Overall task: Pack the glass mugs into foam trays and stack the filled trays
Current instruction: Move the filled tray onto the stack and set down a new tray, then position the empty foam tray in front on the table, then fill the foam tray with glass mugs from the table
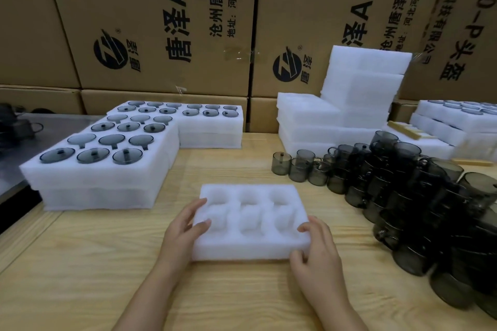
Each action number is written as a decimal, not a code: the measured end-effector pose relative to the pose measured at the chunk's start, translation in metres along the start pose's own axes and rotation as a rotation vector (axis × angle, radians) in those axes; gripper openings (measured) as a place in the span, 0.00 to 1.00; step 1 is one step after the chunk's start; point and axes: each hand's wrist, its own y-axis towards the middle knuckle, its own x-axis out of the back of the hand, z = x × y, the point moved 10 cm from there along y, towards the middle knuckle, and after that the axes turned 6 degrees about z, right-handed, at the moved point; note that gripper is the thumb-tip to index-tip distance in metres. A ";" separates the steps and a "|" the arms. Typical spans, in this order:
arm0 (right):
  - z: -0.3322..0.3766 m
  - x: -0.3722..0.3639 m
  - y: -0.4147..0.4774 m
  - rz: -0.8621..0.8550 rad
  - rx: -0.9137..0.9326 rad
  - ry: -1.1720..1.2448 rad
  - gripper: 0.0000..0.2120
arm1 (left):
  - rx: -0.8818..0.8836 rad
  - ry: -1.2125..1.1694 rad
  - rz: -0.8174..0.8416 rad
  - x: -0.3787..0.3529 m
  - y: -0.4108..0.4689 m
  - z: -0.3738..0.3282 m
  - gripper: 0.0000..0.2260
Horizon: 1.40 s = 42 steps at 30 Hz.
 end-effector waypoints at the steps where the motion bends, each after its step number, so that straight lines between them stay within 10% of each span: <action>1: -0.001 0.002 0.001 -0.006 0.008 0.011 0.16 | 0.001 0.018 0.001 0.001 0.000 -0.001 0.25; 6: -0.009 0.007 0.011 -0.014 0.013 0.146 0.14 | -0.041 0.004 -0.017 0.009 0.007 -0.008 0.13; 15: -0.024 0.024 0.063 -0.103 -0.119 0.422 0.06 | -0.061 -0.022 -0.119 0.024 0.013 -0.004 0.28; 23: -0.013 -0.025 0.205 0.209 -0.079 -0.322 0.18 | -0.034 -0.061 -0.061 0.027 0.019 0.010 0.26; 36: 0.001 -0.063 0.217 0.350 0.000 -0.369 0.08 | -0.014 -0.098 -0.068 0.025 0.017 0.009 0.25; 42: -0.004 -0.041 0.194 0.317 -0.060 -0.544 0.25 | 0.014 -0.082 -0.058 0.021 0.014 0.004 0.25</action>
